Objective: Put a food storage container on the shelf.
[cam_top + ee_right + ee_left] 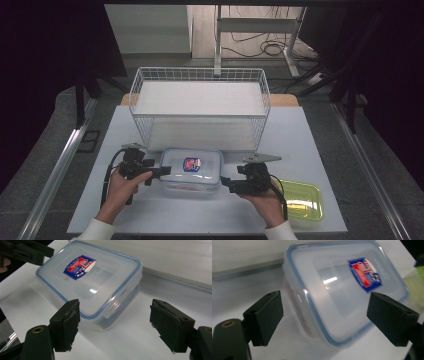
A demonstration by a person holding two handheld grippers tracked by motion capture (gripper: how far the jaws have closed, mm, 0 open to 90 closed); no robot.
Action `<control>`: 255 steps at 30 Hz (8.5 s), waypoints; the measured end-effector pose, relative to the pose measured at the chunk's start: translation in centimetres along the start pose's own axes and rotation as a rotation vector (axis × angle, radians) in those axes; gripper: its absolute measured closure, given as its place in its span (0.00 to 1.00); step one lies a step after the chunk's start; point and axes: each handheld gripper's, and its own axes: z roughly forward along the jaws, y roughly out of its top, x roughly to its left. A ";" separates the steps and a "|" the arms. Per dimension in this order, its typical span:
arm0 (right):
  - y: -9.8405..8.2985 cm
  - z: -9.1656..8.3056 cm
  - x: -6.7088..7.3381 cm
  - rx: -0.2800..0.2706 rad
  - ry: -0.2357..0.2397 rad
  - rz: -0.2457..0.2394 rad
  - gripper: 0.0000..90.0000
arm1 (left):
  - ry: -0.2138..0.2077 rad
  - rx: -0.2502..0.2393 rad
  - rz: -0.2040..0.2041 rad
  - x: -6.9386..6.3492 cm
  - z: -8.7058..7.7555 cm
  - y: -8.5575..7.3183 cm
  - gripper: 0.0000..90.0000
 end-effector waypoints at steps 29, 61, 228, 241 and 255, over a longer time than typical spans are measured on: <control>0.1 -0.1 -0.1 -0.010 -0.017 0.005 0.27 | -0.185 0.071 -0.100 2.3 2.6 0.2 0.22; 2.4 5.2 -0.2 0.055 0.076 0.233 0.16 | -0.190 0.062 -0.072 2.4 2.2 -0.1 0.24; 15.3 -8.0 0.0 -0.224 0.191 0.042 0.54 | -0.235 -0.282 0.264 -5.0 -11.3 12.1 0.57; 17.6 -6.9 -2.0 -0.219 0.194 0.074 0.54 | -0.227 -0.262 0.233 -4.1 -10.1 14.6 0.57; 19.6 -4.8 -4.8 -0.232 0.217 0.149 0.54 | -0.215 -0.239 0.198 -2.7 -8.7 17.5 0.57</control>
